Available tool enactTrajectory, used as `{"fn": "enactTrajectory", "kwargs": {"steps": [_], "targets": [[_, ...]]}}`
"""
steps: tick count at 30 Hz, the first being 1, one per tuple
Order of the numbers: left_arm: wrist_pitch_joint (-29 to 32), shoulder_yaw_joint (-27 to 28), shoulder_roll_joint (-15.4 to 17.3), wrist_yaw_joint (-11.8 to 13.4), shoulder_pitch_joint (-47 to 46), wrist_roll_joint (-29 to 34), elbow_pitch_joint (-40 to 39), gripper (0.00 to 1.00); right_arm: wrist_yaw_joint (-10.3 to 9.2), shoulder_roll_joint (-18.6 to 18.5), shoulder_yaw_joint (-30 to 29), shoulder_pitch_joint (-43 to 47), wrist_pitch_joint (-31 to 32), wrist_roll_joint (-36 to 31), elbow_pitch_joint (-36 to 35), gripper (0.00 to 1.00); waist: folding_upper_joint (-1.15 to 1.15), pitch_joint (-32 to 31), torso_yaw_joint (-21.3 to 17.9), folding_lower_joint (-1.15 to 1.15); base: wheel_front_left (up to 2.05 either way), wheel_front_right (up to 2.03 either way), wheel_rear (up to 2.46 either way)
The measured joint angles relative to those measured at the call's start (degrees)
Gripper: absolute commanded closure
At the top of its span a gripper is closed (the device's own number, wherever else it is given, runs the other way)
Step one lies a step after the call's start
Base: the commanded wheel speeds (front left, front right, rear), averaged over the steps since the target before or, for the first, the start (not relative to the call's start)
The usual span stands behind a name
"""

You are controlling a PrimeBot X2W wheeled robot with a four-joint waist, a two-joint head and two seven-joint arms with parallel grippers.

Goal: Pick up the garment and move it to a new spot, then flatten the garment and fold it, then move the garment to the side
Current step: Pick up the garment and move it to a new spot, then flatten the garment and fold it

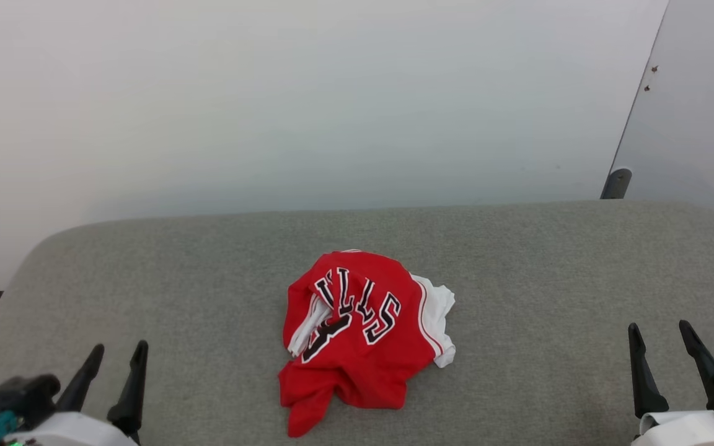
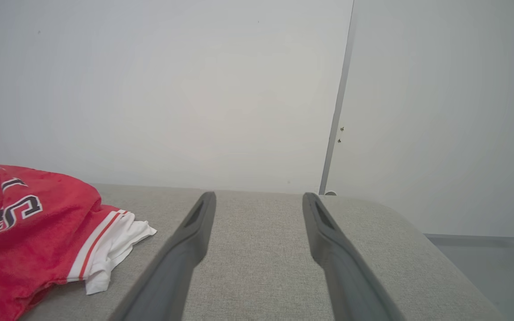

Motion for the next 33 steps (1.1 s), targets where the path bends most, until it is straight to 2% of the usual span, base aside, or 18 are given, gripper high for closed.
{"fn": "enactTrajectory", "kwargs": {"steps": [6, 9, 16, 26, 33], "targets": [[-1.8, 2.2, -1.3, -1.1, 2.4, 0.0, 1.4, 0.0, 0.0, -0.3, -0.1, 0.6, -0.3, 0.2, 0.7, 0.0, 0.0, -0.3, 0.6, 0.0, 0.0, 0.0, 0.0], [-2.1, 3.0, -1.4, -1.1, 3.4, 1.8, 1.6, 0.0, 0.0, -0.5, -0.1, 0.8, -0.4, 0.2, 0.8, 0.0, 0.0, -0.4, 0.8, 0.0, 0.0, 0.0, 0.0], [-2.3, 6.5, -2.4, -3.0, 5.3, 7.2, -0.7, 0.0, 0.0, -0.7, -1.1, 1.3, -0.6, 0.0, 0.8, 0.0, 0.0, -0.7, 1.5, 0.0, 0.0, 0.0, 0.0], [-2.3, 10.1, -5.4, -5.0, 6.9, 9.1, -0.7, 0.0, 0.0, -0.5, -1.3, 2.0, -0.6, -0.1, 0.7, 0.0, 0.0, -0.7, 2.1, 0.0, 0.0, 0.0, 0.0], [-2.3, 12.5, -7.0, -3.5, 5.4, 9.2, 1.1, 0.0, -0.01, -0.3, 0.9, 1.7, 1.7, 1.1, 0.3, 0.0, 0.0, -0.5, 4.3, 0.0, 0.0, 0.0, 0.0]]}}
